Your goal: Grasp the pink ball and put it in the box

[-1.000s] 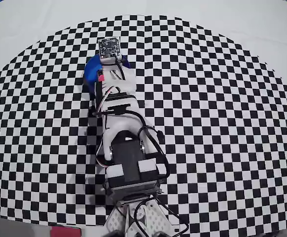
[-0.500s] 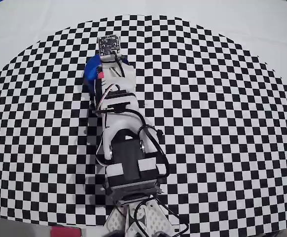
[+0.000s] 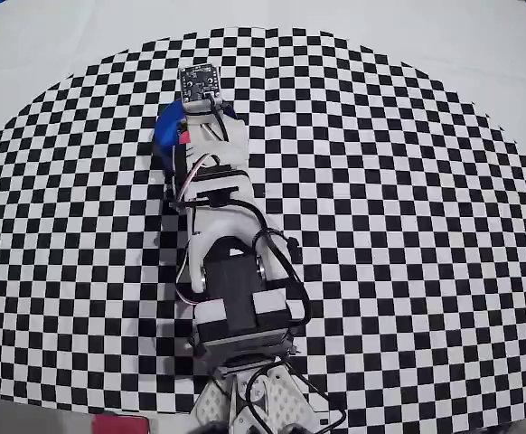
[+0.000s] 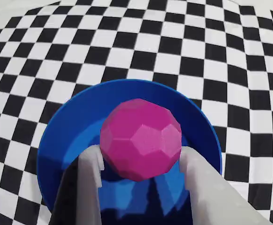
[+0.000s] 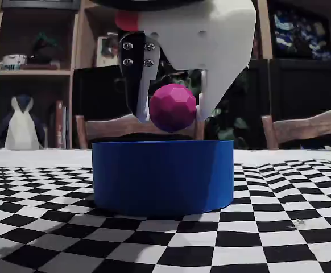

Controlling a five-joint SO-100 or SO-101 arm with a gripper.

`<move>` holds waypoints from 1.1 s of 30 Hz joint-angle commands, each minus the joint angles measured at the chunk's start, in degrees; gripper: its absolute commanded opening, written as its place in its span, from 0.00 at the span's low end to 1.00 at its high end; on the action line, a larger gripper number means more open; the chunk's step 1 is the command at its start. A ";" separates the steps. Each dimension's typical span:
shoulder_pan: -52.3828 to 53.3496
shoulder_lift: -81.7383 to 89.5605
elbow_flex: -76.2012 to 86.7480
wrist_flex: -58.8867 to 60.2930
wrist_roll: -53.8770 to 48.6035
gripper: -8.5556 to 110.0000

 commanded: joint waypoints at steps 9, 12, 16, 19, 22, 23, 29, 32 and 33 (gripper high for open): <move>0.53 0.26 -2.64 -0.97 -0.35 0.18; 0.53 0.18 -2.64 -0.97 -0.26 0.32; 0.44 0.18 -2.64 -1.14 0.09 0.35; 0.35 0.26 -2.64 -1.32 0.00 0.35; 0.35 0.70 -2.64 -1.49 0.09 0.35; 0.26 1.05 -2.64 -1.49 0.26 0.34; -0.18 5.01 -2.64 -1.49 6.86 0.34; -1.58 8.00 -2.64 -2.02 15.38 0.32; -2.20 9.58 -2.64 -2.20 19.60 0.31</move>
